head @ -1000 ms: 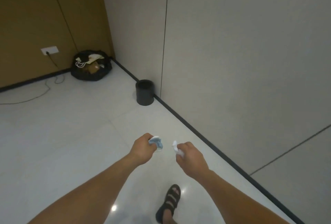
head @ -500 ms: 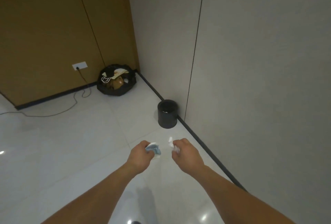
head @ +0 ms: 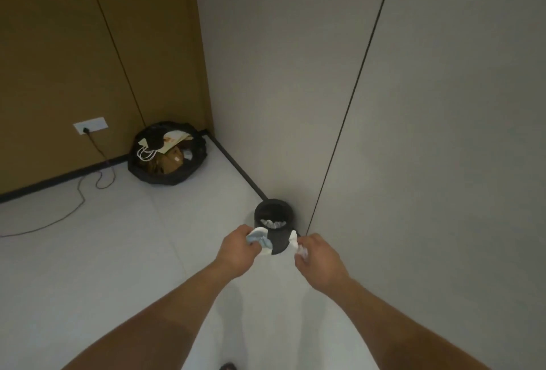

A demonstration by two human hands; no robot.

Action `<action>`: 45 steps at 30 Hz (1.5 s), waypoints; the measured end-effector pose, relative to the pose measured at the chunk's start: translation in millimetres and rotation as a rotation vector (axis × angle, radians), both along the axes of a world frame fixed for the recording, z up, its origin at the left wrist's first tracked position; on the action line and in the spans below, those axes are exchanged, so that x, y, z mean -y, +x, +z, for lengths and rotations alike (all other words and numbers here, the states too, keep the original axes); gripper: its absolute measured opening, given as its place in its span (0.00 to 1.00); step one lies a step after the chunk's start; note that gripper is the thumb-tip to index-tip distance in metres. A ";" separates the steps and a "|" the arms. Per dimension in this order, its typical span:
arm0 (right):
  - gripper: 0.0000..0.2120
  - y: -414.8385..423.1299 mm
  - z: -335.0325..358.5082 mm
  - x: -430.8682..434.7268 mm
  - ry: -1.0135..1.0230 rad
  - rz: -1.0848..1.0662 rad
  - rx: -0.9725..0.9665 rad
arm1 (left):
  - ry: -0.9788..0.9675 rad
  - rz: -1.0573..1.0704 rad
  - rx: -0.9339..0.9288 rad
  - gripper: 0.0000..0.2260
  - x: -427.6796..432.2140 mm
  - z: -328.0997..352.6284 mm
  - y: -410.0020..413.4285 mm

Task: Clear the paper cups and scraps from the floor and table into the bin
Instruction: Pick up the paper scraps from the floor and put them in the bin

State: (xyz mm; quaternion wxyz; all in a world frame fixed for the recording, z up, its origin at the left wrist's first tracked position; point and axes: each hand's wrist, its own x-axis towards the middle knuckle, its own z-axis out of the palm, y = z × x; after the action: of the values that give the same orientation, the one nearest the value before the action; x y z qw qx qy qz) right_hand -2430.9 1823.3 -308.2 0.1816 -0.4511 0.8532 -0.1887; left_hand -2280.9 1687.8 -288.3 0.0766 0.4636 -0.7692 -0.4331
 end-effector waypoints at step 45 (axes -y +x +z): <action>0.29 -280.5 -471.9 391.2 0.288 -0.607 0.527 | 0.306 -0.417 0.376 0.18 433.3 -487.5 -335.0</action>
State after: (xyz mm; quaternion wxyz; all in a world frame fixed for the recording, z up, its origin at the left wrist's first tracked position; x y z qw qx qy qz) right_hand -2711.4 1432.1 -780.1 0.3907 -0.0859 0.8894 -0.2211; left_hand -2615.9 1254.5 -775.8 -0.2278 0.3742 -0.7742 -0.4568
